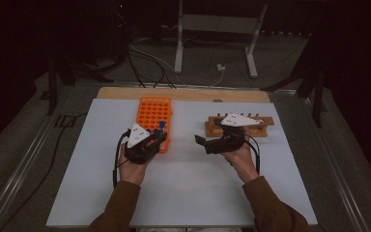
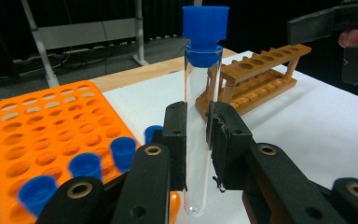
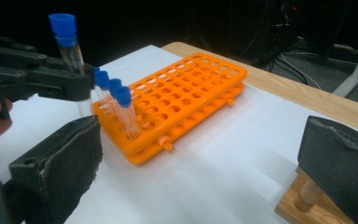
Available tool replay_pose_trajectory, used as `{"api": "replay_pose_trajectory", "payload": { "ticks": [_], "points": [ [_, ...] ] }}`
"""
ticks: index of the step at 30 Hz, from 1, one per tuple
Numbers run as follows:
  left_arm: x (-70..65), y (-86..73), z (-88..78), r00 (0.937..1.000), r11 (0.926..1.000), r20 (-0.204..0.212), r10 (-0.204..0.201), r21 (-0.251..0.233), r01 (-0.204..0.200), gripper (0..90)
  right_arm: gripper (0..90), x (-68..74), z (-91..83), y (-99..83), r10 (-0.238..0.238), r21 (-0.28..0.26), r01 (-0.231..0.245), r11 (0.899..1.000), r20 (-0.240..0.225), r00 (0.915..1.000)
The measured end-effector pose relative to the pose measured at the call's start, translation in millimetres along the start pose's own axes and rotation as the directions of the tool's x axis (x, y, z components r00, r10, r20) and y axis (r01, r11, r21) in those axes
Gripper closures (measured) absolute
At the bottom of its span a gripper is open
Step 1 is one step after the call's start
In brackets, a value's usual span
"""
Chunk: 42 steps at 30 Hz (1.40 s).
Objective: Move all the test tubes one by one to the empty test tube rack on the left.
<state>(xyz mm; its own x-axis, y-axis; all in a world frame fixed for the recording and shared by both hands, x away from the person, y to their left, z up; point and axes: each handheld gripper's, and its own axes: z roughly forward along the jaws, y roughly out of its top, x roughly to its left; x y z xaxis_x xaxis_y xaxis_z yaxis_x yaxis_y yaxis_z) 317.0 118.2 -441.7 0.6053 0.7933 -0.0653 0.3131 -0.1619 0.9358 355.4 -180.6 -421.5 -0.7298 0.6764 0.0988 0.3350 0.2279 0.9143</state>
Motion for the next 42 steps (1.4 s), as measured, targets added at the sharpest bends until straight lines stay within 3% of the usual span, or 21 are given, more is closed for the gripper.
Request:
{"api": "replay_pose_trajectory", "payload": {
  "ticks": [13,24,42],
  "points": [
    [21.8,-1.9,-23.0,0.9990,0.9996,-0.041,-0.020,-0.022,0.019,78.0,0.0,-9.3,-11.3,-6.3,0.003,-0.004,-0.003,1.000,0.031,0.9995],
    [42.6,-5.8,-38.7,0.9941,0.9983,-0.097,-0.047,-0.039,0.044,78.0,0.0,-17.3,-20.1,-14.8,0.017,-0.015,-0.016,1.000,0.051,0.9986],
    [67.2,-21.4,-20.6,0.9808,0.9972,-0.180,-0.074,-0.025,0.071,77.9,0.0,-29.1,-42.5,-28.9,0.031,-0.036,-0.028,0.999,0.090,0.9954]
  ]
}}
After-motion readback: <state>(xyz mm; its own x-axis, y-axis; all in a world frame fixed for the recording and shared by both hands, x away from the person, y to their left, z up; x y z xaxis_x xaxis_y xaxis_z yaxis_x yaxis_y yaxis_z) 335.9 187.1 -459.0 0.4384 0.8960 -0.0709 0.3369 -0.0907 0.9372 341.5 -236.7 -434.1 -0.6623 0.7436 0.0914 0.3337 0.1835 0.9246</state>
